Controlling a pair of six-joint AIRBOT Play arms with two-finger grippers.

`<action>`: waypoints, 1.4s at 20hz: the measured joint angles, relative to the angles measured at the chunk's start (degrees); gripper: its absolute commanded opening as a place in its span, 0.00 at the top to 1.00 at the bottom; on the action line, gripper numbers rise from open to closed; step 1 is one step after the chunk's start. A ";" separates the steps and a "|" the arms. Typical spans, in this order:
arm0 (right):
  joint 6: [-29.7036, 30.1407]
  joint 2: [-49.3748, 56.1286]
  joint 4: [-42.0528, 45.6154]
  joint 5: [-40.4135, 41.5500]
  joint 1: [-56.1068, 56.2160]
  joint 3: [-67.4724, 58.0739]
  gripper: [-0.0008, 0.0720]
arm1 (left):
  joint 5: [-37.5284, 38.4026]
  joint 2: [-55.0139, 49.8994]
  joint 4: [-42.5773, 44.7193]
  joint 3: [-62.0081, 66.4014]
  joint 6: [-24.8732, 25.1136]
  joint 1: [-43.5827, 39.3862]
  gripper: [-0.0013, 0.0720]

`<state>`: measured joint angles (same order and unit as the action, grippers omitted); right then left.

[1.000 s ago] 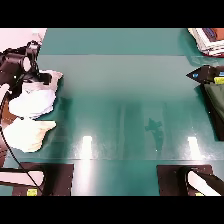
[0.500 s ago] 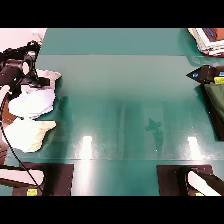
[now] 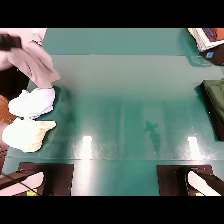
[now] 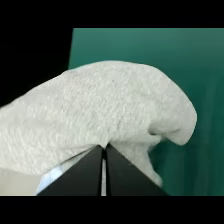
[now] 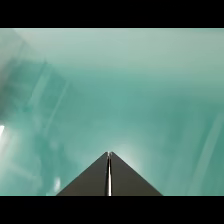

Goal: Fold the shirts.

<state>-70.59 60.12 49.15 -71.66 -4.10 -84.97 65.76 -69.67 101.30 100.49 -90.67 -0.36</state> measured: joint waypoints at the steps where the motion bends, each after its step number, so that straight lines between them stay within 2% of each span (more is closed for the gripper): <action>1: 0.00 -0.02 -0.04 0.15 0.02 -1.62 0.97 | 1.66 2.14 -0.11 1.86 0.26 -2.23 0.96; 5: 0.02 -0.04 -0.07 0.24 0.02 -6.10 0.97 | 8.98 6.16 -0.57 5.44 0.61 -15.10 0.95; 7: 0.02 0.00 -0.07 -0.17 0.02 -6.91 0.97 | 12.04 5.07 -2.10 5.03 0.37 -22.99 0.95; 10: 0.04 0.09 0.00 -1.29 0.02 -7.52 0.97 | 12.50 1.09 -7.17 1.73 -0.07 -33.68 0.94; 12: 0.04 0.13 0.04 -1.90 0.02 -7.65 0.97 | 9.53 -2.51 -12.17 -1.31 0.24 -39.50 0.26; 13: 0.04 0.13 0.07 -2.14 0.02 -7.72 0.97 | 7.80 -4.33 -14.56 -2.51 0.79 -41.88 0.21; 15: 0.07 0.13 0.07 -2.75 0.02 -7.76 0.97 | 4.92 -7.17 -17.51 -3.98 1.62 -44.52 0.21; 18: 0.07 0.13 0.09 -3.67 0.02 -7.80 0.97 | 2.71 -8.94 -17.00 -4.55 2.16 -43.67 0.21; 22: 0.07 0.13 0.07 -4.20 0.02 -7.82 0.97 | 2.19 -10.23 -17.09 -7.08 1.99 -34.56 0.21; 26: 0.07 0.13 0.07 -4.42 0.02 -7.82 0.97 | -0.59 -12.52 -25.38 -16.24 1.84 -24.39 0.21; 28: 0.04 0.13 0.09 -4.44 0.02 -7.82 0.97 | -2.21 -14.51 -31.52 -21.46 3.78 -21.03 0.21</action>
<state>-70.54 60.25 49.23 -76.09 -4.08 -92.79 63.55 -84.18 69.78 79.02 -86.89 -21.39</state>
